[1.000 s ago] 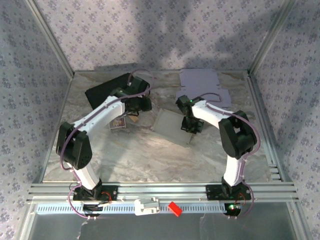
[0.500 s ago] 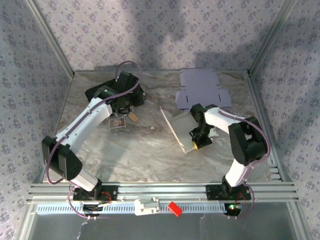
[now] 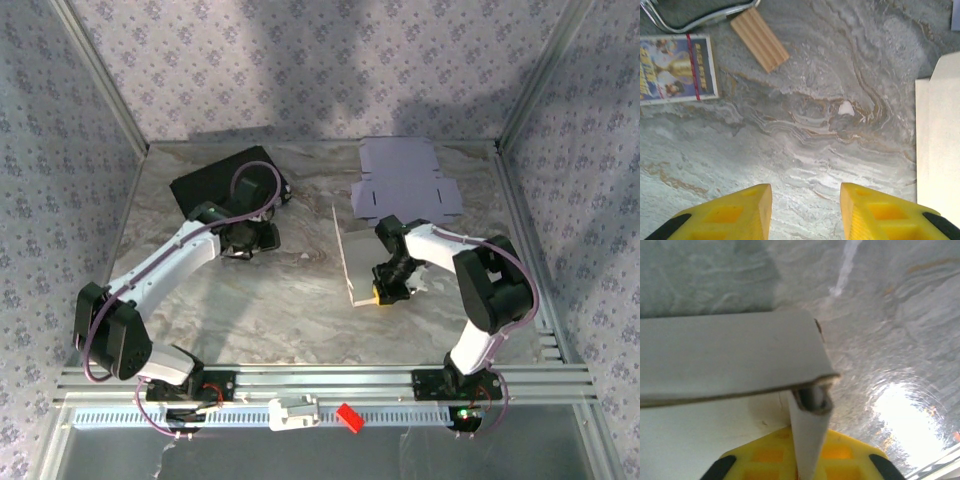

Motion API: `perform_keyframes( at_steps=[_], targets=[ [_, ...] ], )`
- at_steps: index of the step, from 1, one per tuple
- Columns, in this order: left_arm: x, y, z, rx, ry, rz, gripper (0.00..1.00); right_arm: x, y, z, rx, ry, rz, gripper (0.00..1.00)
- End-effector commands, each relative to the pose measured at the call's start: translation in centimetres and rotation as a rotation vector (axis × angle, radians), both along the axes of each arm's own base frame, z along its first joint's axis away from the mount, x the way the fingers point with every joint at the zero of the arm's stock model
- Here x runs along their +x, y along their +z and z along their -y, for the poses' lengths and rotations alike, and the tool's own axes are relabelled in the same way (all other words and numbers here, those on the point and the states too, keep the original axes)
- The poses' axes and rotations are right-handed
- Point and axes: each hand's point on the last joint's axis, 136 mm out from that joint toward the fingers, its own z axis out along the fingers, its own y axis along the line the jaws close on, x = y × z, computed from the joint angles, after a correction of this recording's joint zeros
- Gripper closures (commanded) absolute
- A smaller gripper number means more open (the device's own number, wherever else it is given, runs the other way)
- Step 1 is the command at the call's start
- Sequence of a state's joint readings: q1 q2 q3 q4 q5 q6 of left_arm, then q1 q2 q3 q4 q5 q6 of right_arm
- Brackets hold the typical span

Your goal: Fold the paper box

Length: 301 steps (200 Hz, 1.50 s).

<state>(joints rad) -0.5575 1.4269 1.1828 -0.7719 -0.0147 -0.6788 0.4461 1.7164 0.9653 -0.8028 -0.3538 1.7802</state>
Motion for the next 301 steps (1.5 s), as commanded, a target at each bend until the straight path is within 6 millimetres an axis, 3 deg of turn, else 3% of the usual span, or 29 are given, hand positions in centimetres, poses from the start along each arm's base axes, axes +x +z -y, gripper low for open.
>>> perform_keyframes(
  at_steps=[1, 21, 46, 78, 110, 130, 151, 172, 179, 181, 195, 207, 221, 241, 264, 283, 301],
  targets=[
    [-0.2, 1.2, 1.4, -0.082, -0.028, 0.033, 0.59, -0.5, 0.1, 0.3, -0.026, -0.033, -0.006, 0.73],
    [-0.3, 0.8, 2.2, -0.099, -0.043, 0.026, 0.6, 0.2, 1.5, 0.9, -0.044, -0.024, 0.051, 0.58],
    [-0.2, 0.3, 3.3, -0.125, -0.058, 0.016, 0.61, 0.9, 3.5, 1.4, -0.058, 0.007, 0.122, 0.48],
    [0.2, -0.2, 4.6, -0.159, -0.068, 0.006, 0.62, 1.6, 5.4, 2.0, -0.057, 0.018, 0.214, 0.44],
    [0.8, -0.4, 6.0, -0.189, -0.079, -0.002, 0.62, 1.2, 5.8, 2.4, -0.04, 0.032, 0.221, 0.43],
    [1.1, -0.6, 6.7, -0.202, -0.079, -0.007, 0.63, 2.1, 6.8, 3.5, -0.084, 0.059, 0.297, 0.43],
    [1.4, -0.6, 7.2, -0.224, -0.074, -0.003, 0.64, 4.3, 8.6, 4.1, -0.106, 0.118, 0.422, 0.45],
    [1.7, -0.3, 7.7, -0.238, -0.075, -0.003, 0.65, 7.4, 12.4, 3.8, -0.139, 0.334, 0.609, 0.46],
    [1.7, -0.3, 7.6, -0.235, -0.07, -0.003, 0.65, 8.3, 13.7, 3.2, -0.149, 0.44, 0.677, 0.46],
    [1.8, -0.2, 7.5, -0.233, -0.067, 0.0, 0.65, 9.0, 15.0, 2.7, -0.149, 0.472, 0.725, 0.47],
    [1.8, 0.1, 7.0, -0.221, -0.054, 0.006, 0.65, 10.6, 18.9, 0.1, -0.158, 0.722, 0.89, 0.46],
    [1.9, 0.7, 6.2, -0.219, -0.034, 0.019, 0.65, 10.9, 21.4, -2.9, -0.129, 0.932, 0.989, 0.45],
    [2.0, 1.6, 5.0, -0.22, -0.007, 0.052, 0.65, 10.4, 23.0, -5.9, -0.078, 1.127, 1.022, 0.44],
    [1.8, 2.6, 3.5, -0.22, 0.022, 0.083, 0.64, 9.3, 22.7, -8.6, -0.02, 1.28, 0.984, 0.43],
    [1.1, 2.7, 2.2, -0.207, 0.03, 0.079, 0.64, 9.0, 21.0, -11.3, 0.083, 1.305, 0.952, 0.45],
    [0.4, 2.6, 1.7, -0.203, 0.033, 0.075, 0.64, 9.0, 20.3, -12.4, 0.07, 1.355, 0.902, 0.46],
    [-0.2, 2.4, 1.4, -0.206, 0.041, 0.068, 0.64, 9.0, 18.9, -12.1, 0.024, 1.382, 0.793, 0.5]
  ],
)
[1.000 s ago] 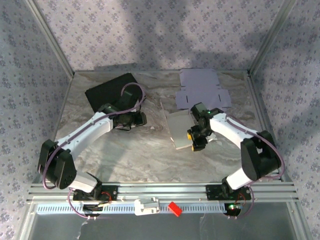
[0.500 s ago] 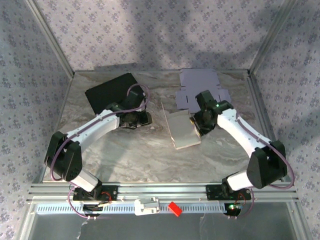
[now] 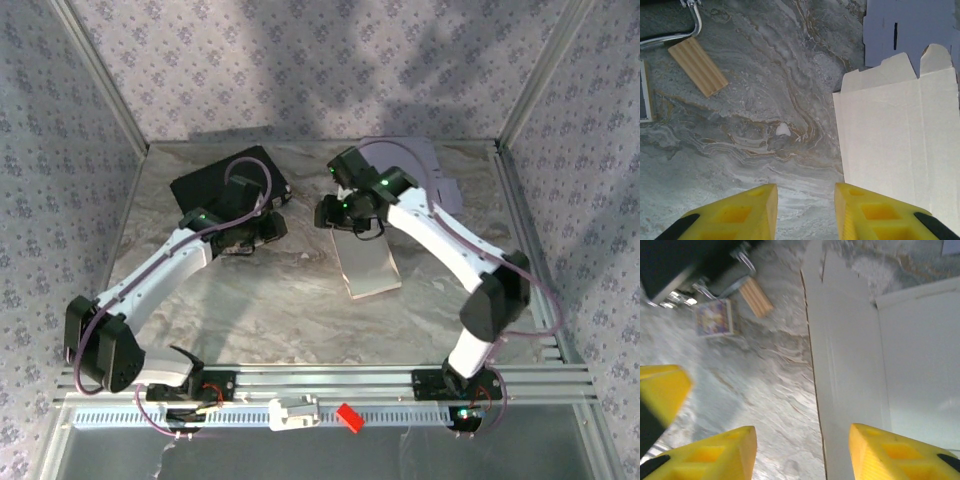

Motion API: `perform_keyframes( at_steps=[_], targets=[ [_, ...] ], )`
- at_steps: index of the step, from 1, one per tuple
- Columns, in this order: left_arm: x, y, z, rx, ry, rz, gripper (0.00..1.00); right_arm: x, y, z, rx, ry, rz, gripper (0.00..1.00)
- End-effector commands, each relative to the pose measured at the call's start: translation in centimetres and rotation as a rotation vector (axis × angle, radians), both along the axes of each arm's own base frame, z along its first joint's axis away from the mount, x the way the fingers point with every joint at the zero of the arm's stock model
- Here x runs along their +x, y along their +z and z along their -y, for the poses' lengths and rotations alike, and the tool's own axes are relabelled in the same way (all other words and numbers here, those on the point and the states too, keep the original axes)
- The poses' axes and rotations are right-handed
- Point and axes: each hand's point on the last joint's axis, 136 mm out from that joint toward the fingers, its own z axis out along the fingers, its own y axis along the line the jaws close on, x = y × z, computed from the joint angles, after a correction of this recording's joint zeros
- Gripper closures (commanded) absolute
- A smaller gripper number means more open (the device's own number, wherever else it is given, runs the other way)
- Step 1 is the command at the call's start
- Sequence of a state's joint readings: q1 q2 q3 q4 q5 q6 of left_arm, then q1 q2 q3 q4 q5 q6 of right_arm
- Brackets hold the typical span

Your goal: Fold the paper box

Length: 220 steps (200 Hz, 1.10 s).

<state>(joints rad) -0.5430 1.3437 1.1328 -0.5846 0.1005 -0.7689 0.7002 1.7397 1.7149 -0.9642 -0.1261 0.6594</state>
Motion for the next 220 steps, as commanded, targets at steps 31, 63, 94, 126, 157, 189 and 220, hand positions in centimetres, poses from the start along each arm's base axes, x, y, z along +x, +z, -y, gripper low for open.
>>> perform_keyframes(
  at_steps=[31, 63, 94, 126, 157, 189, 220],
  targets=[
    [-2.1, -0.5, -1.7, 0.025, 0.023, -0.033, 0.64, -1.1, -2.0, 0.5, -0.193, 0.061, -0.096, 0.59],
    [-2.6, 0.4, -2.2, 0.033, 0.016, -0.008, 0.64, -0.4, -2.3, 0.0, -0.179, 0.005, -0.108, 0.79],
    [-3.5, 0.5, -2.9, 0.054, 0.014, -0.019, 0.64, 0.8, -1.0, 0.0, -0.14, -0.13, -0.066, 0.93],
    [-4.2, 1.1, -3.5, 0.059, 0.016, -0.007, 0.64, 2.0, 0.8, 0.7, -0.062, -0.342, -0.027, 1.0],
    [-5.2, 1.6, -4.0, 0.059, 0.006, -0.008, 0.64, 2.3, 1.9, 2.8, -0.01, -0.641, -0.038, 1.0],
    [-6.4, 2.1, -4.5, 0.056, -0.013, -0.006, 0.64, 2.1, 2.2, 5.0, 0.055, -0.995, -0.079, 1.0],
    [-7.5, 2.0, -4.7, 0.052, -0.036, -0.022, 0.64, 1.0, 1.8, 6.1, 0.091, -1.29, -0.179, 1.0]
  ],
)
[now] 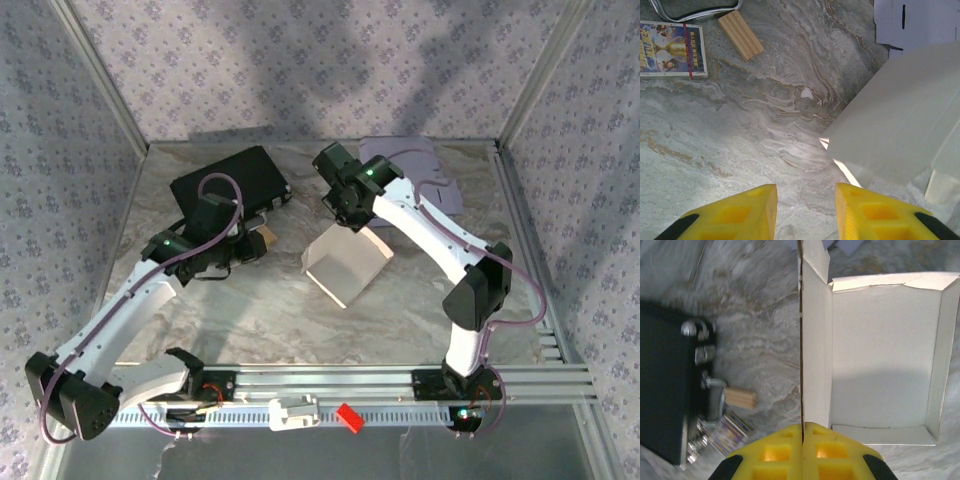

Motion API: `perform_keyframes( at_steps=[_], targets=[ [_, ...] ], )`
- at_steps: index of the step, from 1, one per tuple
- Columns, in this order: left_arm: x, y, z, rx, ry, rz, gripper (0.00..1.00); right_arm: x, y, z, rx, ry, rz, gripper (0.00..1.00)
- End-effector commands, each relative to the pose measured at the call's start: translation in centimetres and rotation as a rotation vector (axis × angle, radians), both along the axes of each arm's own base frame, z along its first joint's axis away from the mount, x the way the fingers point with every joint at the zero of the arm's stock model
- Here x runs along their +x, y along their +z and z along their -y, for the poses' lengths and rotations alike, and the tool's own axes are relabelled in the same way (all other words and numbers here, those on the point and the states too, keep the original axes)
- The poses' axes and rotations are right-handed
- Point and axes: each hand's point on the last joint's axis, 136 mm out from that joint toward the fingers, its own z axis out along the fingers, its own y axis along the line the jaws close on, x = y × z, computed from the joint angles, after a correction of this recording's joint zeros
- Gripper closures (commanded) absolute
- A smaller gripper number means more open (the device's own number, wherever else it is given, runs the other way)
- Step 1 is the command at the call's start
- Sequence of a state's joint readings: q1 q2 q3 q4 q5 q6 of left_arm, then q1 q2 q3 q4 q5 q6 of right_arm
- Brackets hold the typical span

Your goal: Fold the paper box

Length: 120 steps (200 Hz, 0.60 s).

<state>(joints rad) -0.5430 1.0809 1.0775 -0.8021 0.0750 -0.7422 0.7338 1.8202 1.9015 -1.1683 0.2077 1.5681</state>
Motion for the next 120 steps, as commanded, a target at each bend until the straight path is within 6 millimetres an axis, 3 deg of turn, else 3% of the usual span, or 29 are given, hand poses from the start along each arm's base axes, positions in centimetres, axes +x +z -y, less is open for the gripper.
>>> perform_keyframes(
  at_steps=[1, 61, 120],
  targets=[
    [-1.5, -0.6, -0.6, 0.016, -0.032, -0.035, 0.64, -1.2, 0.5, 2.3, 0.047, -0.378, -0.057, 1.0],
    [-2.7, -1.3, 0.6, -0.015, -0.137, -0.068, 0.64, -0.4, -1.4, 2.0, 0.125, -0.657, -0.178, 1.0],
    [-2.9, -1.9, 0.7, 0.01, -0.176, -0.069, 0.64, 0.8, -2.0, 2.2, 0.151, -0.684, -0.168, 0.98]
  ],
)
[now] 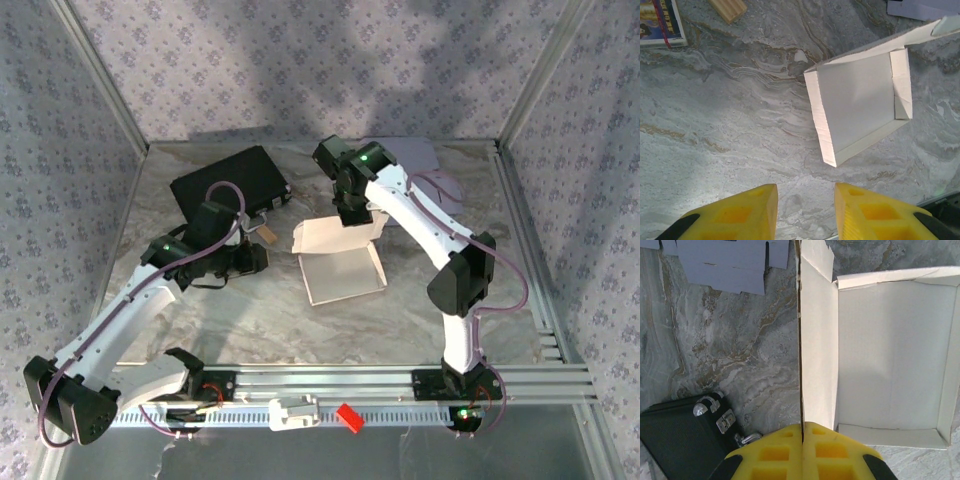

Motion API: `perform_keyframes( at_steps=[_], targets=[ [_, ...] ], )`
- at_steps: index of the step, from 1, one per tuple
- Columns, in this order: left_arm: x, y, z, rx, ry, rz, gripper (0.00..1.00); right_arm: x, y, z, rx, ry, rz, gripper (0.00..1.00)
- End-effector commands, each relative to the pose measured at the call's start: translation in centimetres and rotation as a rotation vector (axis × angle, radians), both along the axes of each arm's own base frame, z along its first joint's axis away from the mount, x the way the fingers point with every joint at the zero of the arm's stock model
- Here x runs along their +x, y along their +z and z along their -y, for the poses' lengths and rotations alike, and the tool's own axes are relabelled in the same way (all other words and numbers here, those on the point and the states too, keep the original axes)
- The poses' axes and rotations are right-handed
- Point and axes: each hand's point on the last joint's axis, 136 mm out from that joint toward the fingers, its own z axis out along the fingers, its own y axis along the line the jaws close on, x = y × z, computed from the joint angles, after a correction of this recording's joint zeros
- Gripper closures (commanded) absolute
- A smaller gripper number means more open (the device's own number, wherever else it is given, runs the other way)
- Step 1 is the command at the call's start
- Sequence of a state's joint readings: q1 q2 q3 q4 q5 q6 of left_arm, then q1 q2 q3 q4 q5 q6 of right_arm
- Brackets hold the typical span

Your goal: Fold the paper box

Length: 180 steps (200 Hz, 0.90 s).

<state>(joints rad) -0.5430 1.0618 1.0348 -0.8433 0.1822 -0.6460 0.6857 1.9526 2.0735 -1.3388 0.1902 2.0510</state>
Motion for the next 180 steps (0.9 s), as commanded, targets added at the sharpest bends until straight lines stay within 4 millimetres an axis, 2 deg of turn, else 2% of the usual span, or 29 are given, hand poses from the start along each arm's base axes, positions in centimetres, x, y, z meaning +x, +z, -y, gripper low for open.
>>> perform_keyframes(
  at_steps=[1, 38, 72, 92, 128, 152, 180],
  targets=[
    [-0.4, -0.3, 0.0, 0.006, -0.035, -0.009, 0.64, -0.2, -0.8, 0.8, 0.037, -0.194, -0.033, 0.98],
    [0.5, -0.8, 0.4, 0.019, -0.035, -0.006, 0.62, 0.5, -0.6, 1.2, 0.033, -0.138, 0.021, 0.84],
    [1.8, -1.4, 0.8, 0.052, -0.05, -0.003, 0.62, 2.0, -0.2, 1.2, 0.036, -0.047, 0.077, 0.79],
    [2.5, -1.3, 0.8, 0.075, -0.057, 0.013, 0.61, 2.7, 0.7, 1.4, 0.018, 0.02, 0.11, 0.74],
    [3.5, -1.0, 1.0, 0.089, -0.061, 0.042, 0.6, 3.6, 4.3, 3.1, -0.088, 0.142, 0.231, 0.67],
    [4.1, -0.8, 1.3, 0.091, -0.071, 0.057, 0.59, 4.1, 7.3, 5.3, -0.184, 0.212, 0.321, 0.64],
    [4.9, -0.4, 1.8, 0.088, -0.112, 0.083, 0.56, 4.5, 11.8, 8.8, -0.368, 0.345, 0.445, 0.57]
  ],
)
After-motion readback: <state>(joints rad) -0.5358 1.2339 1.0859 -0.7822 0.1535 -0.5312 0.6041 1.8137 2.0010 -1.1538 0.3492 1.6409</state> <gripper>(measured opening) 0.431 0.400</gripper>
